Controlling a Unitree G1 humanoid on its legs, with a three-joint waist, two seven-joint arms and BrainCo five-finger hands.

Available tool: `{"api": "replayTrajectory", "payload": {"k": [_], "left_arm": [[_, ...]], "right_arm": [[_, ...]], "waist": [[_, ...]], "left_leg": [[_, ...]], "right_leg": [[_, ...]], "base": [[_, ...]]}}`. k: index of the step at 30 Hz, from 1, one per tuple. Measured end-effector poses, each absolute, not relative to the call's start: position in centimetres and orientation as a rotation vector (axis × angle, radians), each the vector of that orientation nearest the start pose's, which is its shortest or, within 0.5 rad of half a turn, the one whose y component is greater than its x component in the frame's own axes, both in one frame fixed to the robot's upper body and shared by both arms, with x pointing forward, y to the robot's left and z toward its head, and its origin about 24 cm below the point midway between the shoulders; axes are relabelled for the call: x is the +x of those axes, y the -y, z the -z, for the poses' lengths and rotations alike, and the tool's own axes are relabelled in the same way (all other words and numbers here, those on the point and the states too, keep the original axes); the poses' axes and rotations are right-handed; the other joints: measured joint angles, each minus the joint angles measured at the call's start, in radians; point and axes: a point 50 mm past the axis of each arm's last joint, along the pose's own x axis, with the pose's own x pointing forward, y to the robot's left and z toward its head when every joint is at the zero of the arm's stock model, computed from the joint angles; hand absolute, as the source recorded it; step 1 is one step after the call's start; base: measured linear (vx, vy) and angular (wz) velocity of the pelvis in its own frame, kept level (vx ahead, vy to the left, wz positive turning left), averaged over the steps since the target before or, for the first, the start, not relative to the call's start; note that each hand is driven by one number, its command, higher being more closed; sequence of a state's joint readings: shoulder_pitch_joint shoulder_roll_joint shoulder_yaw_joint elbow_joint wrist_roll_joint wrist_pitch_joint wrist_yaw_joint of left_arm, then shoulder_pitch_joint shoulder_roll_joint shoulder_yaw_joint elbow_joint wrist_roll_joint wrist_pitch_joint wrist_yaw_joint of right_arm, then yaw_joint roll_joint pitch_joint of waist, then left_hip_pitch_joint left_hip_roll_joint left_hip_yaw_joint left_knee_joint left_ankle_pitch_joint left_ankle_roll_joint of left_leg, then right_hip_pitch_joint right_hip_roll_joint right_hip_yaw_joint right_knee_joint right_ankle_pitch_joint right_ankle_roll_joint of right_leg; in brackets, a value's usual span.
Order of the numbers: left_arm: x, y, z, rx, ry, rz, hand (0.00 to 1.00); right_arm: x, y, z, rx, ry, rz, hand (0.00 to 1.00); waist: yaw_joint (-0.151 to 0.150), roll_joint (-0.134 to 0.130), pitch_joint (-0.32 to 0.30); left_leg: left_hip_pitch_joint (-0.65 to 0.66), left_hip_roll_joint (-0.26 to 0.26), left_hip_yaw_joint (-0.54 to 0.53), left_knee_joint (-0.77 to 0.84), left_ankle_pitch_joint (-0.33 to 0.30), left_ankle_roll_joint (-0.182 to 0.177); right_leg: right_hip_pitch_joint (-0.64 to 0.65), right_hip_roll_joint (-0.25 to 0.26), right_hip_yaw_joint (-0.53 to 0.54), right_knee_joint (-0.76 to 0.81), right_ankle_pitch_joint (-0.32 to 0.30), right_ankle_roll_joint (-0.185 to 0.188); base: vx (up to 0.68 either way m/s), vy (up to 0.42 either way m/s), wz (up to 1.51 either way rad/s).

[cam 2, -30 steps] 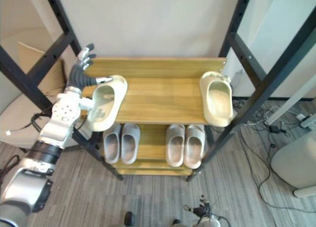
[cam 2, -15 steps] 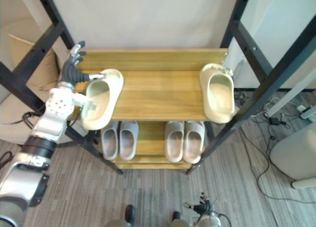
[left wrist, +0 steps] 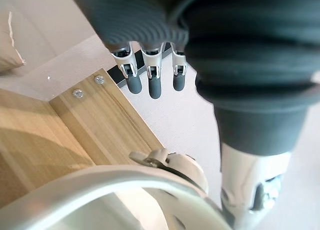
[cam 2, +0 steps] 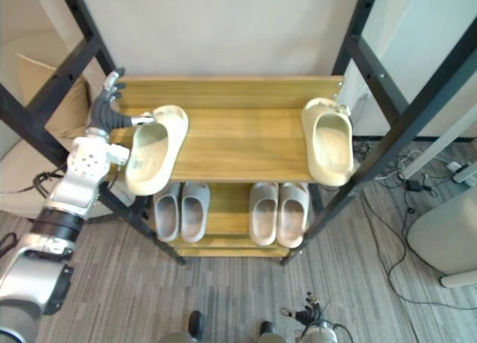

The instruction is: Organize the slippers on the shoe rack

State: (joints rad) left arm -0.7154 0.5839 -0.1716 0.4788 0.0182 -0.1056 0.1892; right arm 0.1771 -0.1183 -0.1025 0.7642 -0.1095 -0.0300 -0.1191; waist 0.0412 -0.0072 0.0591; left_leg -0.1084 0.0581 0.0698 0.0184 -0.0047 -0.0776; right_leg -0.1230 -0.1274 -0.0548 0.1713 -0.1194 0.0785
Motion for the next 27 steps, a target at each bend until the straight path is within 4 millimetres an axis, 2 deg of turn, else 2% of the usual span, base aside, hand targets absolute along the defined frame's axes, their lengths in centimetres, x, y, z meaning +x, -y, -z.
{"api": "replayTrajectory", "payload": {"k": [3,15,27], "left_arm": [[36.3,-22.9,-18.2,0.629,0.345,-0.151,0.0],[36.3,-23.1,-17.9,0.754,0.329,-0.135,0.0],[36.6,-23.7,-17.0,0.802,0.277,-0.147,0.0]], "right_arm": [[11.4,22.0,13.5,-0.227,-0.905,0.233,0.0],[11.7,21.5,13.5,-0.235,-0.906,0.209,0.0],[11.6,21.5,13.6,-0.233,-0.907,0.209,0.0]], "waist": [[-0.002,0.002,0.001],[-0.002,0.006,0.004],[-0.01,0.008,0.005]], "left_leg": [[0.024,0.001,0.001,-0.006,0.0,0.0],[0.022,0.003,-0.002,-0.022,0.005,-0.003],[0.021,0.005,0.004,-0.034,0.007,-0.006]], "right_leg": [[0.027,0.0,-0.011,-0.014,0.002,-0.002],[0.04,0.004,-0.022,-0.061,0.021,0.002],[0.035,0.005,-0.02,-0.07,0.025,0.002]], "base": [[0.0,0.0,0.0],[0.0,0.0,0.0],[0.0,0.0,-0.01]]}}
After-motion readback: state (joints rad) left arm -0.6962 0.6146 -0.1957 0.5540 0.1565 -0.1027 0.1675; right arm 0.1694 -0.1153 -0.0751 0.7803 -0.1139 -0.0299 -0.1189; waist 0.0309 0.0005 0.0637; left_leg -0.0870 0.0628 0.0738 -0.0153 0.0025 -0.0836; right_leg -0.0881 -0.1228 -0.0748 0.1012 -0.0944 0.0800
